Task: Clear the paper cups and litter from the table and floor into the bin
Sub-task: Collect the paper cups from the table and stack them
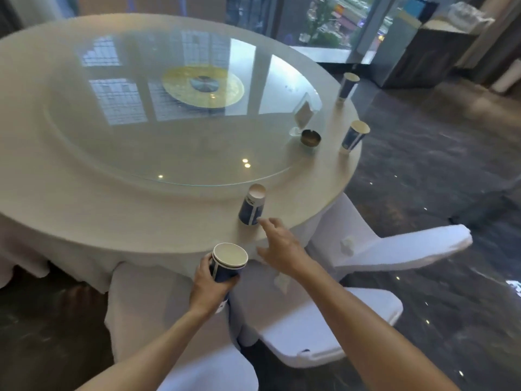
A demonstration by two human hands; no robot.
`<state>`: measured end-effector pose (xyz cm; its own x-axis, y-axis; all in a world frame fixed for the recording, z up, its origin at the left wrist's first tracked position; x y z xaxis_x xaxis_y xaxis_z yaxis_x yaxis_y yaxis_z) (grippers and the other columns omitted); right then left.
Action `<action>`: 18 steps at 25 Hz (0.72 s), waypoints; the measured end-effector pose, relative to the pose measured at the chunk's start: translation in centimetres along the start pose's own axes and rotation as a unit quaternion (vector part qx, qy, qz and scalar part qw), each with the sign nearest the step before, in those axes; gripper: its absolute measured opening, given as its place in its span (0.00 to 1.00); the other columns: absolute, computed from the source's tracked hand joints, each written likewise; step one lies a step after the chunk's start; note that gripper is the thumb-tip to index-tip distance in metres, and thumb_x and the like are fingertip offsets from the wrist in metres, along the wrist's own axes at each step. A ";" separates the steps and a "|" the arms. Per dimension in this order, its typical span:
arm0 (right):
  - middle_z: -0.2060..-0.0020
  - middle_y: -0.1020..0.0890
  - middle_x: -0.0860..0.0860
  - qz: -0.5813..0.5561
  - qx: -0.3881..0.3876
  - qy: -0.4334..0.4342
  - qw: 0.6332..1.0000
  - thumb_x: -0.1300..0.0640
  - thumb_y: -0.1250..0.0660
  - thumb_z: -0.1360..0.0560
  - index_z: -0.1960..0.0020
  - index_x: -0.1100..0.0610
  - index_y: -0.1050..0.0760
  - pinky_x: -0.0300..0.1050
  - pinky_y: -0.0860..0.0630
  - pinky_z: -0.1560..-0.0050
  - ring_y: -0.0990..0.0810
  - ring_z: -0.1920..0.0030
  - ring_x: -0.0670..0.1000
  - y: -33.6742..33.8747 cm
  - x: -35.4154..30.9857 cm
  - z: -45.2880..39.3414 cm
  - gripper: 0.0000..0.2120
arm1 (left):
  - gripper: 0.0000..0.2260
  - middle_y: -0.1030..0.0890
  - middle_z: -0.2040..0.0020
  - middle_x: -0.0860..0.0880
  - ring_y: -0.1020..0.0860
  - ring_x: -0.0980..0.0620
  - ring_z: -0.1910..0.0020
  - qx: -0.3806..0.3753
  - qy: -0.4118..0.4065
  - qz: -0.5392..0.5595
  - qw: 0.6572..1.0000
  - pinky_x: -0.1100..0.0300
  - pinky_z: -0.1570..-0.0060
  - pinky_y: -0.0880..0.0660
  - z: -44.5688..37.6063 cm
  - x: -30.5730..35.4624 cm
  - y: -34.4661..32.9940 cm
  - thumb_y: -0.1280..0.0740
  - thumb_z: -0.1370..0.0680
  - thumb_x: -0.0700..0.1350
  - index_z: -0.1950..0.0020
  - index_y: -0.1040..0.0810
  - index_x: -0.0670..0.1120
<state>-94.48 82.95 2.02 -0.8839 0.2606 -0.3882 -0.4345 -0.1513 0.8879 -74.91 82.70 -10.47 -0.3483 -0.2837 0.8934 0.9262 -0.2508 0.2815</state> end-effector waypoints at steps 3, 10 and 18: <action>0.25 0.35 0.58 0.075 -0.002 0.052 0.996 0.58 0.31 0.25 0.21 0.54 0.39 0.55 0.30 0.31 0.32 0.28 0.63 0.2 0.2 -3.9 0.35 | 0.38 0.18 0.40 0.47 0.18 0.46 0.42 0.029 -0.007 0.009 1.000 0.46 0.44 0.19 -1.4 2.0 0.0 0.19 0.43 0.61 0.36 0.26 0.53; 0.17 0.54 0.57 0.400 -0.013 0.209 0.892 0.63 0.35 0.22 0.18 0.52 0.46 0.71 0.55 0.23 0.58 0.18 0.66 -0.4 1.8 -10.1 0.36 | 0.38 0.20 0.36 0.48 0.20 0.48 0.39 0.078 -0.020 0.016 0.997 0.51 0.43 0.20 -2.8 6.3 -0.4 0.15 0.36 0.51 0.31 0.27 0.51; 0.17 0.63 0.58 0.543 -0.047 0.273 0.793 0.51 0.41 0.16 0.16 0.50 0.59 0.79 0.56 0.26 0.64 0.19 0.66 -0.9 2.4 -15.8 0.36 | 0.38 0.19 0.38 0.51 0.20 0.50 0.40 0.136 0.026 -0.018 0.990 0.58 0.48 0.21 -1.4 6.4 -2.6 0.16 0.39 0.55 0.32 0.27 0.53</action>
<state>-98.90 68.65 -3.65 -0.6786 -0.5189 0.5199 0.6448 -0.0818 0.7600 -79.77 80.21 -5.93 -0.3816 -0.3286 0.8640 0.9153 -0.0042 0.4027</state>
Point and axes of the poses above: each hand's wrist, its own z-axis away from the middle knuckle, its own y-axis out of the back of the hand, x = y × z, the point moved 2 cm from there along -z, towards the middle knuckle
